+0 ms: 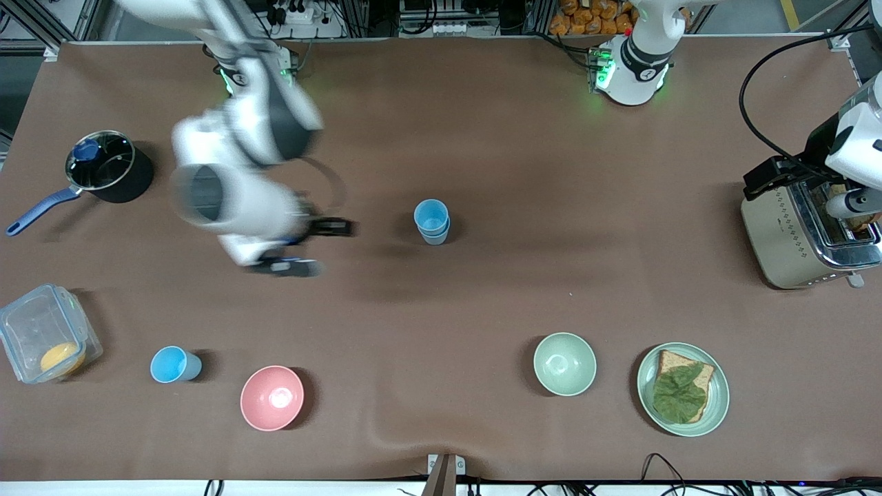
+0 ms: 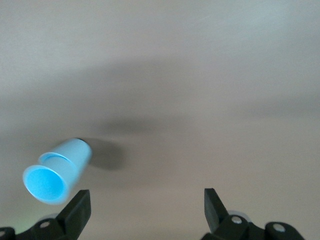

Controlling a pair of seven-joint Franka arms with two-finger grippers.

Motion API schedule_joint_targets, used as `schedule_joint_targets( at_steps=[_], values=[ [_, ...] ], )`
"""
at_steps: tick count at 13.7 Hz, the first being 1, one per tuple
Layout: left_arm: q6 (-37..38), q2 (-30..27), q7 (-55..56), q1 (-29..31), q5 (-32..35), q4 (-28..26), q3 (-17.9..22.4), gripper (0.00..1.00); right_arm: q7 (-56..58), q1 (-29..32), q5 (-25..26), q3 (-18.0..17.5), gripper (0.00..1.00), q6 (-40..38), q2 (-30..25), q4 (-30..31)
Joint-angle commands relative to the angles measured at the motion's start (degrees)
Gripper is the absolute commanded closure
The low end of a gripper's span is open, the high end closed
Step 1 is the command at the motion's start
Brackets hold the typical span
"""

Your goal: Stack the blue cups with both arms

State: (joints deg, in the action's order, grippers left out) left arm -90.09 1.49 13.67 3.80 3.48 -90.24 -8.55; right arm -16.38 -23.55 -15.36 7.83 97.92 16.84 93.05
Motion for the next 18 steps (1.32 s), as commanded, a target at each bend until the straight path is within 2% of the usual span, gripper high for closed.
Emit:
schedule_joint_targets(
  at_steps=[1, 2, 4, 5, 6, 11, 18],
  values=[
    [0.88, -0.70, -0.75, 0.51, -1.19, 0.06, -0.07, 0.00, 5.22, 7.26, 4.35, -1.59, 0.00, -6.22, -7.85, 2.49],
    [0.88, -0.61, -0.75, 0.42, -1.19, 0.15, -0.15, 0.00, 5.22, 10.60, 6.46, -3.07, 0.00, -8.25, -10.31, 2.66],
    [0.88, -0.52, -1.01, 0.42, -1.19, 0.15, -0.16, 0.00, 5.48, 19.64, 12.69, -9.90, 0.00, -10.02, -14.54, 2.49],
    [0.88, -0.52, -1.10, 0.42, -1.11, 0.15, -0.24, 0.00, 7.05, 24.21, 13.50, -13.16, 0.00, -10.72, -16.73, 2.49],
    [0.88, -0.44, -1.19, 0.42, -0.93, 0.15, -0.24, 0.00, 9.94, 27.39, 13.60, -14.85, 0.00, -11.86, -18.15, 2.49],
    [0.88, -0.43, -1.45, 0.42, -1.10, 0.68, -0.33, 0.00, 15.76, 28.30, 16.76, -14.77, 0.00, -13.46, -19.74, 1.26],
    [0.88, -0.35, -1.89, 0.59, -1.37, 1.29, -0.42, 0.00, 18.40, 28.03, 16.85, -14.25, 0.00, -12.66, -17.64, -1.72]
  ],
)
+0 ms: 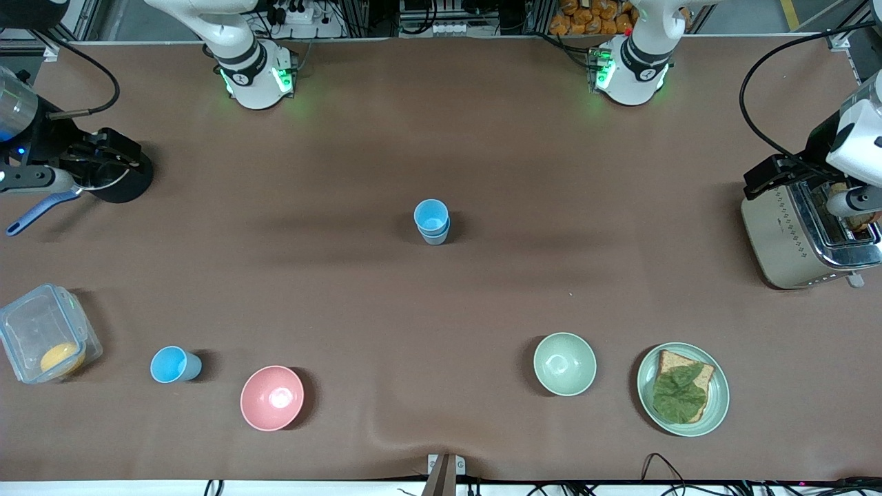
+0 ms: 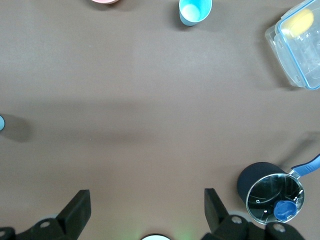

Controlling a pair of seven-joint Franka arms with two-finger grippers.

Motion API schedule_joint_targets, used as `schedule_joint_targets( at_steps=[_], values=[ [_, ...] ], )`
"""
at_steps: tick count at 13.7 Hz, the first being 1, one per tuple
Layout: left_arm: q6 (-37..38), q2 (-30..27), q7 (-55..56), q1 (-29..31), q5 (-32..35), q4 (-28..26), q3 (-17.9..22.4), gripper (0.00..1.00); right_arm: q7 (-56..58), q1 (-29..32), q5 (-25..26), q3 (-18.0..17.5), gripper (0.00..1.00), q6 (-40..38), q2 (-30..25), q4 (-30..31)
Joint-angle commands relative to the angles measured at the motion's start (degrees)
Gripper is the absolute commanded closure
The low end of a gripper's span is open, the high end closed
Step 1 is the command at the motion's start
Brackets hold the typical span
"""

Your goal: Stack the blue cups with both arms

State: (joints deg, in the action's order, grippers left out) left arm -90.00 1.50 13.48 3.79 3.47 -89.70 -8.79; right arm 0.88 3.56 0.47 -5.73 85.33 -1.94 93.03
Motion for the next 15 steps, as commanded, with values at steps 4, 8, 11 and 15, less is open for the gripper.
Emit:
schedule_joint_targets(
  at_steps=[4, 8, 11, 15],
  values=[
    [0.79, -0.18, -1.71, 0.51, -1.36, 0.76, -0.09, 0.00, 0.96, 1.18, 0.23, -0.77, 0.00, -0.25, 2.03, -2.50],
    [0.79, -0.18, -1.71, 0.42, -1.36, 1.37, -0.26, 0.00, 0.17, 0.92, -1.96, 0.37, 0.00, -0.16, 0.71, -2.50],
    [0.79, -0.27, -1.62, 0.42, -1.36, 1.37, -0.26, 0.00, 0.09, 0.40, -2.06, 0.54, 0.00, -0.08, 0.36, -2.41],
    [1.05, -0.27, -1.62, 0.34, -2.06, 1.46, -0.44, 0.00, 0.09, 0.22, -2.14, 0.63, 0.00, 0.01, 0.36, -2.41]
  ],
)
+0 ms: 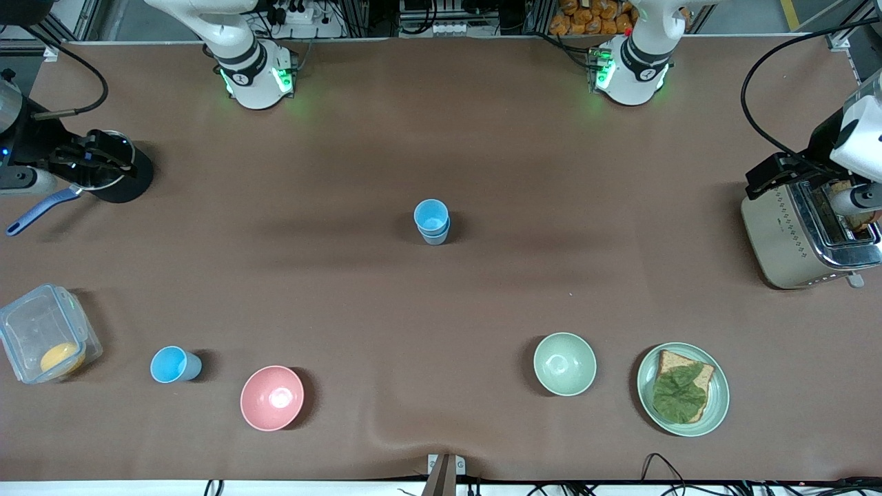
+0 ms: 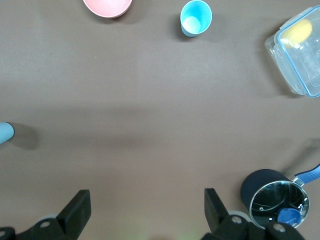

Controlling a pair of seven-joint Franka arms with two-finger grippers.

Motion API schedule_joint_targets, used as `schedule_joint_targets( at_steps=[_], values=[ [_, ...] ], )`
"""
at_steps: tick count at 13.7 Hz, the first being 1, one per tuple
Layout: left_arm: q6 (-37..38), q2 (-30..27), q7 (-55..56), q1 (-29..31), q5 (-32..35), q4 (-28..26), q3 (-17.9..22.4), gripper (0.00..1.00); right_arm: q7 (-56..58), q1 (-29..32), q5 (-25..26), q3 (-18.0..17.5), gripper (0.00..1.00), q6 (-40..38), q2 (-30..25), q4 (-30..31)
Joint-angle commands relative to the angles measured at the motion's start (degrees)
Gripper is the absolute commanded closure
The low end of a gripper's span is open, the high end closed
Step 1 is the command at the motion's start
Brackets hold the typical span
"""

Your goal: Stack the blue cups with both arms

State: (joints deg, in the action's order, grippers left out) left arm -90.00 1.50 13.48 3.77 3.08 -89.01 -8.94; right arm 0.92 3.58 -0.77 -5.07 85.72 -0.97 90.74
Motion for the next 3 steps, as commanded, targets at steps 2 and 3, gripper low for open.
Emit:
schedule_joint_targets(
  at_steps=[2, 3],
  values=[
    [1.84, -0.36, -1.61, 0.45, -1.68, 0.86, -0.37, 0.00, 0.05, -0.33, -0.90, -0.03, 0.00, -0.38, -0.61, -0.12],
    [2.02, -0.36, -1.61, 0.36, -1.68, 0.86, -0.46, 0.00, 0.05, -0.33, -0.90, -0.03, 0.00, -0.38, -0.61, -0.12]
  ],
)
